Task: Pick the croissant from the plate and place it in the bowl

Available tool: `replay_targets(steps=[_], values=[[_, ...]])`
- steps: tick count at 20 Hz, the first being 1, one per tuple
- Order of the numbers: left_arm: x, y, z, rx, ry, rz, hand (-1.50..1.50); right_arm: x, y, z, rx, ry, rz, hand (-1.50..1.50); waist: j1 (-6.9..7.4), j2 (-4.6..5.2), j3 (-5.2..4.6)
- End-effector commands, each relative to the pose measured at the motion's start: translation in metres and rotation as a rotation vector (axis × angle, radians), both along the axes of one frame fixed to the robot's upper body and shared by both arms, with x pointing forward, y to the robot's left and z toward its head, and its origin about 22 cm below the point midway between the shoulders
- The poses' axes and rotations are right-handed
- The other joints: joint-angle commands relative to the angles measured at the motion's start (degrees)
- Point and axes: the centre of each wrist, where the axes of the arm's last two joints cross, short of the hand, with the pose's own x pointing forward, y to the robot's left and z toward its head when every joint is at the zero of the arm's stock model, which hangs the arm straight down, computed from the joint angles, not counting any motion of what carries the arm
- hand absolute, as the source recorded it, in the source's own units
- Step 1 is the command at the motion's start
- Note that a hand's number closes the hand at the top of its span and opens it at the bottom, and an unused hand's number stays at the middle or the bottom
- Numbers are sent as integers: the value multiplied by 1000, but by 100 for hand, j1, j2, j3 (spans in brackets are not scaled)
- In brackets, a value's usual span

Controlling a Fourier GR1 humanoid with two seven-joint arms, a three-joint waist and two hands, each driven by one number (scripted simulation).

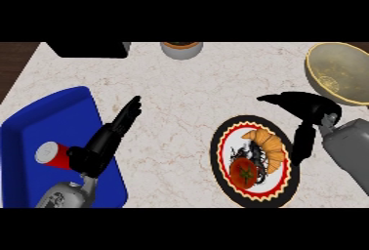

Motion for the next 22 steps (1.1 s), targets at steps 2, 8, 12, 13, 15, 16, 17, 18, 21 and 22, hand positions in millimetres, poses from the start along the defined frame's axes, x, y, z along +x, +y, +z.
replay_targets(steps=[2,8,12,13,15,16,17,18,21,22], values=[[-4,1,7,13,-2,7,0,-2,34,12,-85,112,7,-150,-52,0,13],[-1,-3,15,-1,3,-1,0,-9,54,-9,-110,114,-21,-150,-40,14,17],[0,5,5,-2,-6,3,0,-45,50,-3,-97,52,-12,-150,-87,3,16],[4,6,9,-31,-1,9,0,-34,60,-3,-99,48,3,-150,-62,12,17],[5,-1,6,-3,-12,12,0,-30,46,-12,-109,11,7,-150,-59,17,18],[0,-13,-11,-2,7,21,0,-49,50,-32,-87,-14,4,-150,-78,18,18],[-4,-10,21,-9,-22,17,0,-36,39,-24,-107,-2,5,-150,-50,13,19],[-2,-16,9,-14,-12,14,0,-37,38,-23,-105,-42,-2,-150,-58,16,19],[-9,7,6,-8,-5,9,0,-41,41,-23,-86,-76,-5,-150,-50,15,18],[-9,-10,-11,8,-3,15,0,-54,45,-38,-86,-91,-3,-150,-67,17,18]])
